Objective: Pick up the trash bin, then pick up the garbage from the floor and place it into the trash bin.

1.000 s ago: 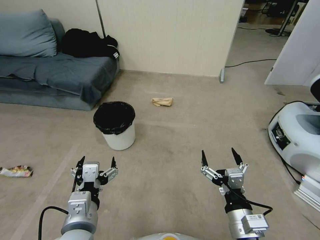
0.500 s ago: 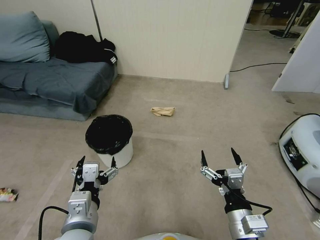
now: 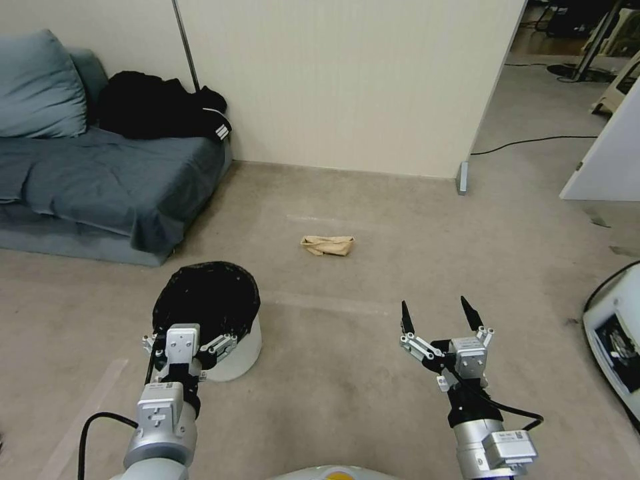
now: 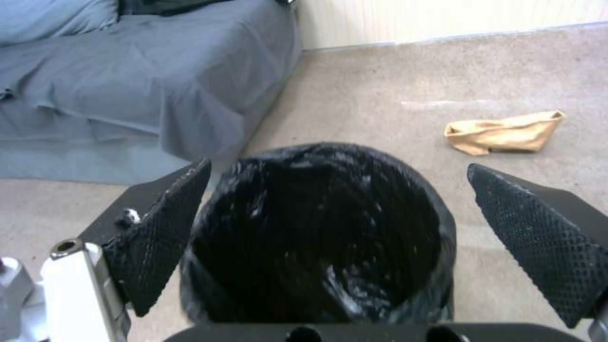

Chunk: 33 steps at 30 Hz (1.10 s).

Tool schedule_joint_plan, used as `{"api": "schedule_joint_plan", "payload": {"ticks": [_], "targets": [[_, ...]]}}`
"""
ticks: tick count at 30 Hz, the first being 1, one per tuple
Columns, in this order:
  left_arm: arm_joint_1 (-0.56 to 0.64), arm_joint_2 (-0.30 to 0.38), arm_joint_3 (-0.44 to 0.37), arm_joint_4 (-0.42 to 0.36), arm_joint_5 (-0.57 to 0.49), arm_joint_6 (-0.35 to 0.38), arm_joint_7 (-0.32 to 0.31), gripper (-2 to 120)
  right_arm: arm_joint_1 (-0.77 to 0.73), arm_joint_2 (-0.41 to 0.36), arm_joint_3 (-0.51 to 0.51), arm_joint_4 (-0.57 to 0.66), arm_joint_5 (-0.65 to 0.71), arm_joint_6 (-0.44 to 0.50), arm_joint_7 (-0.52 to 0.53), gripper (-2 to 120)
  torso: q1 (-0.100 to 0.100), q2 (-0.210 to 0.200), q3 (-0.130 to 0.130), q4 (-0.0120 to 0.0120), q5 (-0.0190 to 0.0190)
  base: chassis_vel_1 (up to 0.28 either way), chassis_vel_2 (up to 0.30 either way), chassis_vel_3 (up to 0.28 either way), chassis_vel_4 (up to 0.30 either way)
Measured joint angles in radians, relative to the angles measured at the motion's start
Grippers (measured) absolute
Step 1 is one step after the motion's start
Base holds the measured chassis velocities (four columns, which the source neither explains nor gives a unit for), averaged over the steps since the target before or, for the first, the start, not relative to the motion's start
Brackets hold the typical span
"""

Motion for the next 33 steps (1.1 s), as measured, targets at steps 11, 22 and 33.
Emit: {"api": "schedule_joint_plan", "payload": {"ticks": [11,22,33], "targets": [[-0.016,-0.003,-0.019,0.001,-0.002,0.002,0.0,99,0.012,0.0,0.007,-0.022,0.025,0.06,-0.005,100,0.0,0.0,0.0,0.0,0.0,-0.079,0.079,0.069,-0.07],[-0.196,0.012,-0.13,0.04,-0.105,0.103,-0.03,99,0.02,0.0,0.0,-0.074,-0.058,0.084,0.016,100,0.0,0.0,0.0,-0.0001,-0.0001,0.0,0.0,0.0,0.0],[-0.254,0.015,-0.239,0.11,-0.134,0.152,-0.06,99,0.022,0.0,0.003,-0.091,-0.069,0.085,0.029,100,0.0,0.0,0.0,-0.0001,-0.0001,0.0,0.0,0.0,0.0]]}}
